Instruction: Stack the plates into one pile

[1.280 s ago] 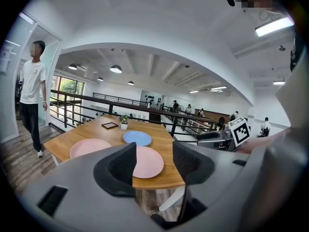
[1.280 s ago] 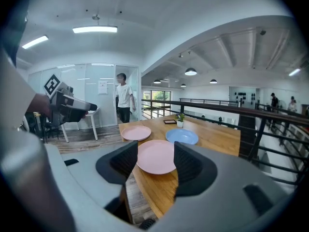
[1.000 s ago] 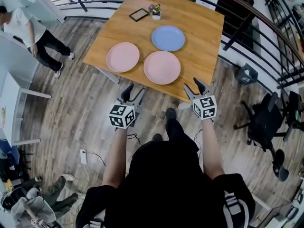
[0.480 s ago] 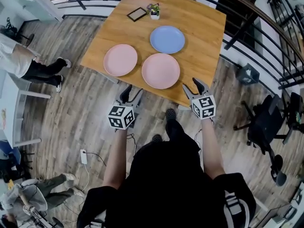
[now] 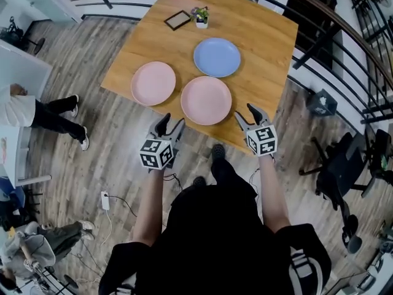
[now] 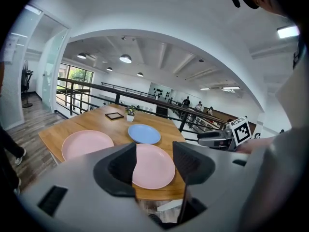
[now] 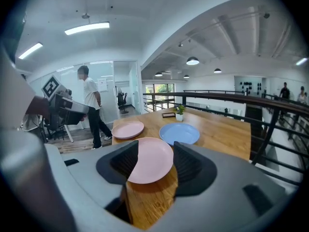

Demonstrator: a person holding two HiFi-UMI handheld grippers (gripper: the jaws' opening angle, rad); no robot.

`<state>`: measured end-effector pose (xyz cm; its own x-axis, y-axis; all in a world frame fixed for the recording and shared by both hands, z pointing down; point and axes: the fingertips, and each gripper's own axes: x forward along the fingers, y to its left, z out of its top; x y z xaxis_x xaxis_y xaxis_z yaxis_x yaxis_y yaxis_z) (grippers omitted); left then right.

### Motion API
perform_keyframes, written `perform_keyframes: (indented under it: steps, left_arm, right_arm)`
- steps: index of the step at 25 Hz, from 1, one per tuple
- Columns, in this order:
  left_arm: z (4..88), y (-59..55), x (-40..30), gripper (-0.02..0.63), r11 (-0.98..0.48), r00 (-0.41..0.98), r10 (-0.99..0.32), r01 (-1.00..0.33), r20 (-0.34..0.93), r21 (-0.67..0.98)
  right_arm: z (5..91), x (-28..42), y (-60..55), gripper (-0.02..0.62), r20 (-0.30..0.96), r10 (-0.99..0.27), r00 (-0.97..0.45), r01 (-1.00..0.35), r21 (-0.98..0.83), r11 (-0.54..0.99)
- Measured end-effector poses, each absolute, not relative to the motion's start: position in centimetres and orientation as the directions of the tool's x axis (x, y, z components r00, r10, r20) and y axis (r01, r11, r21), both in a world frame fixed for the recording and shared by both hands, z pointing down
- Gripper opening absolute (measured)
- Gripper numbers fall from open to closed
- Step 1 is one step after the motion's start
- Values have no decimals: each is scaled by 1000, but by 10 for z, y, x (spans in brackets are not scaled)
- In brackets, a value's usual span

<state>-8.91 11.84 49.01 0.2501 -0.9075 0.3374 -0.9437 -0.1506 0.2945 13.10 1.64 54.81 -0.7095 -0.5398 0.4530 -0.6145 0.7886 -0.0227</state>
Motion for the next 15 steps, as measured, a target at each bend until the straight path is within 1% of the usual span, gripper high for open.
perform_keyframes:
  steps: [8, 15]
  left_arm:
    - [489, 92, -78, 235, -139, 239, -907, -947, 347, 289]
    - [500, 72, -85, 235, -77, 191, -912, -949, 363, 304]
  right_arm:
    - [557, 128, -11, 238, 473, -494, -729, -577, -37, 816]
    - [566, 123, -36, 238, 486, -458, -744, -547, -50, 836]
